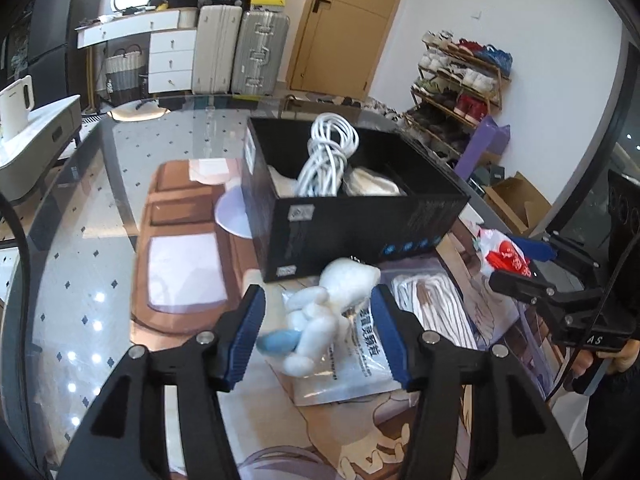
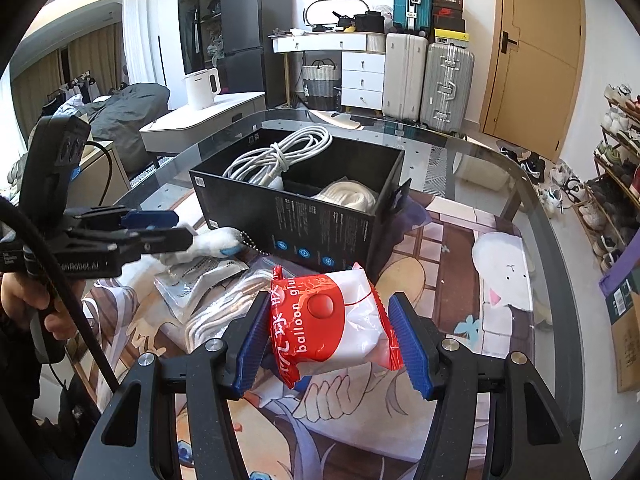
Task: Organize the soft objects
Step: 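Lift and carry the plush toy and red packet over the box with both tools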
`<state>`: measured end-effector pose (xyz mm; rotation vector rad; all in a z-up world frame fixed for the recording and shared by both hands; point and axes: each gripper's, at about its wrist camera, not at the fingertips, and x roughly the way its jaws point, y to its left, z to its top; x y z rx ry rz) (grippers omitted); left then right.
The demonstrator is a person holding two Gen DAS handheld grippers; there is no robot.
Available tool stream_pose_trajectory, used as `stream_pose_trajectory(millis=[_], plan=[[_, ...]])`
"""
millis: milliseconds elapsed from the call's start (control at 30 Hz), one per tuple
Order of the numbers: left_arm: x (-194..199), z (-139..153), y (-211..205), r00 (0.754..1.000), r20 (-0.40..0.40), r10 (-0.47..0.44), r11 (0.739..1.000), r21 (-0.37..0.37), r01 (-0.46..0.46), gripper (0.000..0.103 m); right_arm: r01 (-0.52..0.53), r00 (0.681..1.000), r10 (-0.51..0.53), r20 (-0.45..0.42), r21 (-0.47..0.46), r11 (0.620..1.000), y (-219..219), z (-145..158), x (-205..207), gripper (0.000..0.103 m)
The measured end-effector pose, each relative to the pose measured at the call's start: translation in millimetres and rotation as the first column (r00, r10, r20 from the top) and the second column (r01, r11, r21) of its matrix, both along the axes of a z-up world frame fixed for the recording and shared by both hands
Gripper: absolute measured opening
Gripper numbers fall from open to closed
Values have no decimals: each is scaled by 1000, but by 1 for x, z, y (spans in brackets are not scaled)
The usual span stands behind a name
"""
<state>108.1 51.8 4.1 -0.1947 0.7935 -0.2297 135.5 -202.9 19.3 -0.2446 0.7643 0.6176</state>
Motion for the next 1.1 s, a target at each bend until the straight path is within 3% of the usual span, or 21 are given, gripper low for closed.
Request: stream_pose_trajectory(millis=[167,200,233,333,400,1100], plan=[[4,-10,-15,999,-33,-40,998,54,42,54,-1,1000,1,-9,-1,1000,-1,-3,2,60],[5,-12,-17,998,-39,-42,997,66,45,49,-1,1000,1,-9,-1,1000,0,-4,2,60],[6,-14,-18,998,-49,-45,996,69,48,36,-1,1000,1,-10,-1,1000,0,-4,3,60],[4,-12,-18,997,-42,-58,995,74,61,33,-1,1000,1,-13,-1,1000,0,-4,4,60],[1,-10,-20,998,-29,-64,993,99,67,32,-2,1000,2,-11,2,1000,0,-4,4,60],[-23,31,-9,994,98,-58,997,57,52,27,-17,999,16,40,18,1000,5,13,-3,60]])
